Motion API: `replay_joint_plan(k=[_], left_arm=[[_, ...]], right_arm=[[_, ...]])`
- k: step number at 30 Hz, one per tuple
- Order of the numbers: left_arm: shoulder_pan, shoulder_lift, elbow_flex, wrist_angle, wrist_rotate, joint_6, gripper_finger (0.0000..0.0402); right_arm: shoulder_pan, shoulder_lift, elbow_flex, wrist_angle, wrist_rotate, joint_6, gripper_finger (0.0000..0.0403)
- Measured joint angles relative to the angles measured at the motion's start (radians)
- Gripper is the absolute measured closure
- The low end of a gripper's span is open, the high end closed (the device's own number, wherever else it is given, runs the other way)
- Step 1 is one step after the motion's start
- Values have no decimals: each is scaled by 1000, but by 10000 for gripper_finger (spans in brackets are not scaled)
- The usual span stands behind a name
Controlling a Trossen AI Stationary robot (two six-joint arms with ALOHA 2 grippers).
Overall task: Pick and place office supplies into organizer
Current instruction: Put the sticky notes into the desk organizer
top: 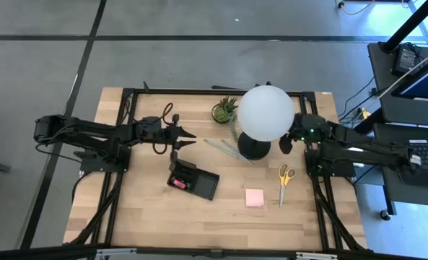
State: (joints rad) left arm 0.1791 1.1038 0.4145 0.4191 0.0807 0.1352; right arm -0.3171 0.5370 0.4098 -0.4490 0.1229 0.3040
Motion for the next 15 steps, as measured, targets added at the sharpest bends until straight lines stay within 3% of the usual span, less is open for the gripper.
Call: replay_joint_plan(k=[6, 15], left_arm=[[0, 0, 0, -1, 0, 0, 320], [0, 0, 0, -31, -1, -17, 320]], right_arm=[[32, 52, 63, -101, 39, 222, 258], [82, -9, 68, -255, 87, 377, 258]])
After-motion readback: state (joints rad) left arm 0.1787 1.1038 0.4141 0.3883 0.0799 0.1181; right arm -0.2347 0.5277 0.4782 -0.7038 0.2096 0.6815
